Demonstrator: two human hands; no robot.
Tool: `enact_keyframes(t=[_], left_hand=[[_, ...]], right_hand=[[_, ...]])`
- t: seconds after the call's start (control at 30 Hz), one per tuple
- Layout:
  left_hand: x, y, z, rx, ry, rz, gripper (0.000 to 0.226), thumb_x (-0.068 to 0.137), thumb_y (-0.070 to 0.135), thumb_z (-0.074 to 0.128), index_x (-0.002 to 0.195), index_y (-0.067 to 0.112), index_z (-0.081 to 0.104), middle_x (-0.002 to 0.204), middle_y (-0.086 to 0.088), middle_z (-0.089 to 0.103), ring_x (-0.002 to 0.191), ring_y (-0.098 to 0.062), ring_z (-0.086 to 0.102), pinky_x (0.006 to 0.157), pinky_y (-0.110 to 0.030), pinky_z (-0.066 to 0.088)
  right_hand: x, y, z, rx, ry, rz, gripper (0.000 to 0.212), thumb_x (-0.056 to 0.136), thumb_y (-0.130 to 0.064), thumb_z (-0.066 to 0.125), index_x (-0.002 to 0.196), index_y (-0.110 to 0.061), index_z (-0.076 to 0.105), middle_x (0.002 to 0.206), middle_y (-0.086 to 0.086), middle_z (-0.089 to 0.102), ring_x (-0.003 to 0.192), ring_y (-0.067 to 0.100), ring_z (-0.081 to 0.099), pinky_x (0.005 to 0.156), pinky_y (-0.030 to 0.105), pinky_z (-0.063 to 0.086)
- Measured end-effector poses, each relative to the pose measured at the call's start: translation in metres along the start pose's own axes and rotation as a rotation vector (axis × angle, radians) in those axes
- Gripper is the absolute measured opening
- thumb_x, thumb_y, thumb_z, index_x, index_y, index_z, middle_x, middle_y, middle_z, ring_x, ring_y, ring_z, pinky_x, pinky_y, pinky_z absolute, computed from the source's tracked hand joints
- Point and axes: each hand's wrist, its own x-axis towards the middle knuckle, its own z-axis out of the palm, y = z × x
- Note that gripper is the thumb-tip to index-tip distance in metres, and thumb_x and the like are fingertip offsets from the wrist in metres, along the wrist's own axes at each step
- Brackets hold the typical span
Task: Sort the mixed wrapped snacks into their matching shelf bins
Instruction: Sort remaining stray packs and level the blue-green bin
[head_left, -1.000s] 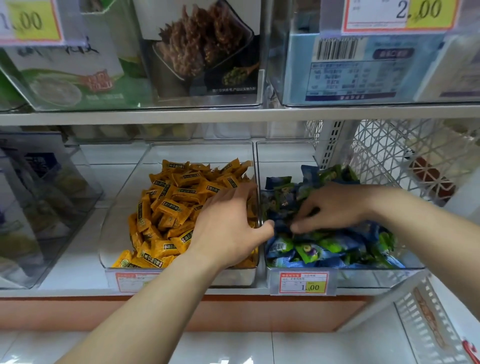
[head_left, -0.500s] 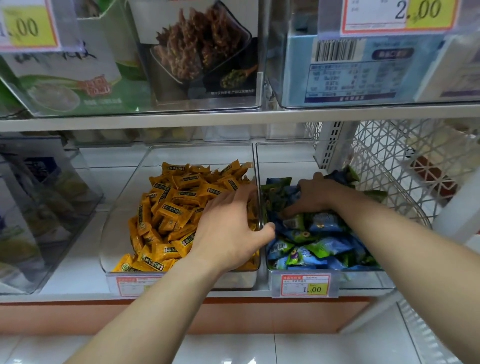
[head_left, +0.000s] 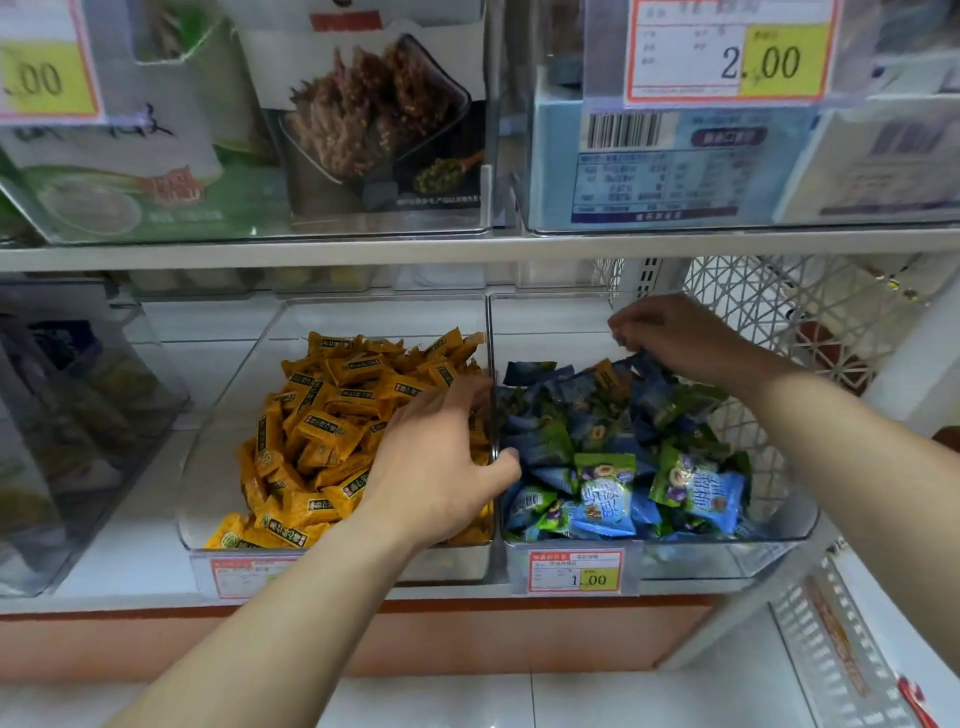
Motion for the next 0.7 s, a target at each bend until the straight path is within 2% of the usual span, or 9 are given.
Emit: enact_keyframes(t=[0.07, 0.17, 0.3, 0.37, 0.43, 0.5, 0.57, 0.6, 0.7], left_hand=[[0.0, 0.001, 0.0, -0.001, 0.0, -0.006, 0.065, 0.073, 0.059, 0.058, 0.132, 0.037, 0.042, 0.126, 0.011, 0.061, 0.119, -0.016, 0.051, 0.098, -0.035, 0.045], [0.0, 0.0, 0.001, -0.001, -0.001, -0.008, 0.065, 0.073, 0.059, 0.058, 0.132, 0.039, 0.04, 0.128, 0.013, 0.059, 0.12, -0.014, 0.049, 0.099, -0.034, 0.045], [0.0, 0.0, 0.0, -0.016, -0.006, 0.004, 0.064, 0.073, 0.061, 0.057, 0.131, 0.041, 0.038, 0.129, 0.016, 0.059, 0.121, -0.012, 0.049, 0.1, -0.037, 0.045], [0.001, 0.0, -0.001, -0.016, -0.004, 0.007, 0.064, 0.072, 0.062, 0.056, 0.13, 0.042, 0.038, 0.129, 0.017, 0.059, 0.12, -0.012, 0.049, 0.1, -0.038, 0.045], [0.002, 0.001, -0.002, -0.011, -0.007, 0.008, 0.065, 0.072, 0.064, 0.056, 0.131, 0.041, 0.039, 0.129, 0.017, 0.059, 0.121, -0.012, 0.049, 0.101, -0.038, 0.045], [0.002, 0.001, -0.004, -0.004, -0.023, 0.012, 0.067, 0.073, 0.066, 0.058, 0.132, 0.04, 0.04, 0.129, 0.015, 0.059, 0.122, -0.013, 0.048, 0.102, -0.039, 0.045], [0.003, 0.001, -0.005, 0.0, -0.027, 0.013, 0.066, 0.076, 0.066, 0.061, 0.134, 0.04, 0.041, 0.129, 0.012, 0.059, 0.121, -0.015, 0.05, 0.099, -0.038, 0.046], [0.003, 0.002, -0.006, -0.007, -0.016, 0.011, 0.065, 0.078, 0.065, 0.062, 0.135, 0.039, 0.042, 0.129, 0.01, 0.059, 0.12, -0.016, 0.051, 0.097, -0.038, 0.048], [0.004, 0.01, -0.011, -0.098, 0.108, 0.018, 0.063, 0.085, 0.061, 0.061, 0.14, 0.037, 0.041, 0.133, 0.006, 0.058, 0.123, -0.017, 0.052, 0.096, -0.034, 0.048]], right_hand=[[0.014, 0.007, 0.012, -0.089, -0.134, 0.094, 0.028, 0.098, -0.026, 0.058, 0.126, -0.019, 0.062, 0.134, 0.009, 0.061, 0.115, 0.024, 0.061, 0.095, 0.031, 0.044], [0.028, 0.012, 0.031, -0.318, -0.337, 0.225, 0.055, 0.1, -0.04, 0.052, 0.144, -0.007, 0.047, 0.151, 0.015, 0.042, 0.134, 0.031, 0.043, 0.102, 0.033, 0.035], [0.035, 0.017, 0.042, -0.344, -0.318, 0.192, 0.057, 0.098, -0.035, 0.057, 0.147, -0.01, 0.043, 0.151, 0.012, 0.042, 0.135, 0.029, 0.043, 0.105, 0.032, 0.035], [0.032, 0.018, 0.045, -0.319, -0.3, 0.137, 0.042, 0.096, -0.028, 0.06, 0.136, -0.015, 0.057, 0.142, 0.01, 0.053, 0.124, 0.026, 0.052, 0.099, 0.032, 0.041], [0.027, 0.017, 0.046, -0.313, -0.211, 0.057, 0.023, 0.092, -0.023, 0.065, 0.113, -0.016, 0.071, 0.121, 0.008, 0.068, 0.1, 0.019, 0.06, 0.086, 0.029, 0.045], [0.016, 0.011, 0.04, -0.222, -0.011, 0.006, 0.013, 0.087, -0.023, 0.071, 0.099, -0.018, 0.073, 0.104, 0.002, 0.071, 0.089, 0.015, 0.061, 0.08, 0.027, 0.045], [0.0, -0.003, 0.029, -0.103, 0.204, -0.055, 0.008, 0.084, -0.024, 0.074, 0.091, -0.022, 0.07, 0.096, -0.005, 0.069, 0.087, 0.011, 0.062, 0.076, 0.021, 0.043], [-0.009, -0.012, 0.022, -0.044, 0.258, -0.087, 0.008, 0.084, -0.024, 0.075, 0.089, -0.023, 0.07, 0.093, -0.008, 0.069, 0.086, 0.008, 0.063, 0.072, 0.018, 0.043], [-0.041, -0.051, 0.011, 0.287, 0.193, -0.14, 0.009, 0.083, -0.019, 0.078, 0.089, -0.018, 0.07, 0.084, -0.005, 0.073, 0.077, 0.012, 0.071, 0.069, 0.02, 0.054]])
